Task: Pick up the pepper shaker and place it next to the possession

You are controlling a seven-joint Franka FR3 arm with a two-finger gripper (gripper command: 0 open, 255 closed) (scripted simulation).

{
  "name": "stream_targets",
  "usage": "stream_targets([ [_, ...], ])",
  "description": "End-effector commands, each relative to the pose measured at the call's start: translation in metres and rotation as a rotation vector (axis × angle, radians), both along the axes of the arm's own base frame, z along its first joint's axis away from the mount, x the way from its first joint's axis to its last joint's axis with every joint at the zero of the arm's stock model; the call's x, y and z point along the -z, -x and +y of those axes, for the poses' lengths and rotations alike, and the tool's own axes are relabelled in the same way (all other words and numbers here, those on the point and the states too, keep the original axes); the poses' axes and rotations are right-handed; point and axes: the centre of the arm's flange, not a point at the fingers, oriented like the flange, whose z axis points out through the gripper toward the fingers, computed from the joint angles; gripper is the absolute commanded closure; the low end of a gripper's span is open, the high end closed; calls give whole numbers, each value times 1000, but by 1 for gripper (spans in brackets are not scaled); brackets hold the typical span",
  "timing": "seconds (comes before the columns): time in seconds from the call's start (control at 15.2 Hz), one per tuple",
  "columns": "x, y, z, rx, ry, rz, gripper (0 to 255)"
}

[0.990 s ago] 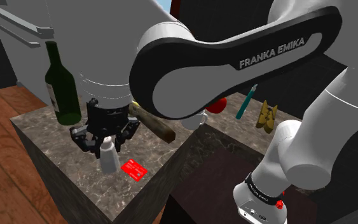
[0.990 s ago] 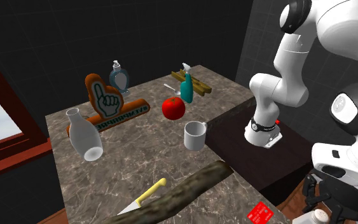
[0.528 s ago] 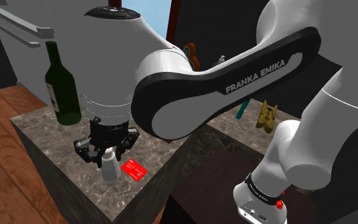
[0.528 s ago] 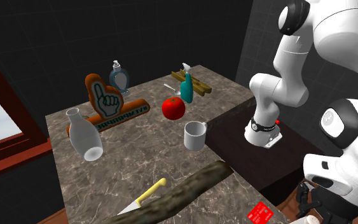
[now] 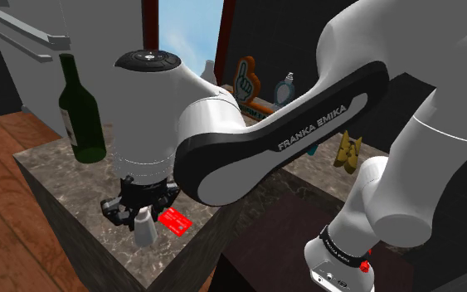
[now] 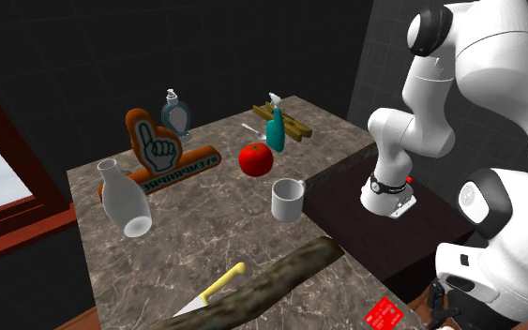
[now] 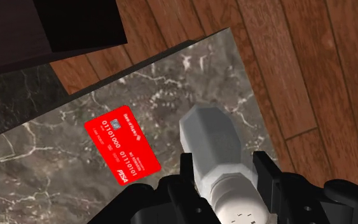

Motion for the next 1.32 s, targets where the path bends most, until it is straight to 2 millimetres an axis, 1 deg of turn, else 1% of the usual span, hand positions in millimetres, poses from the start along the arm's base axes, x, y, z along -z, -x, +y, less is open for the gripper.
stream_targets([
  [0.0,11,-1,0,0,-1,0,255],
  [0.13,23,-1,0,0,-1,0,255],
  [0.66,23,-1,0,0,-1,0,255],
  [0.73,23,-1,0,0,-1,0,0],
  [1.06,23,-1,0,0,-1,0,0],
  [1.25,-17,3,-1,0,-1,0,0],
])
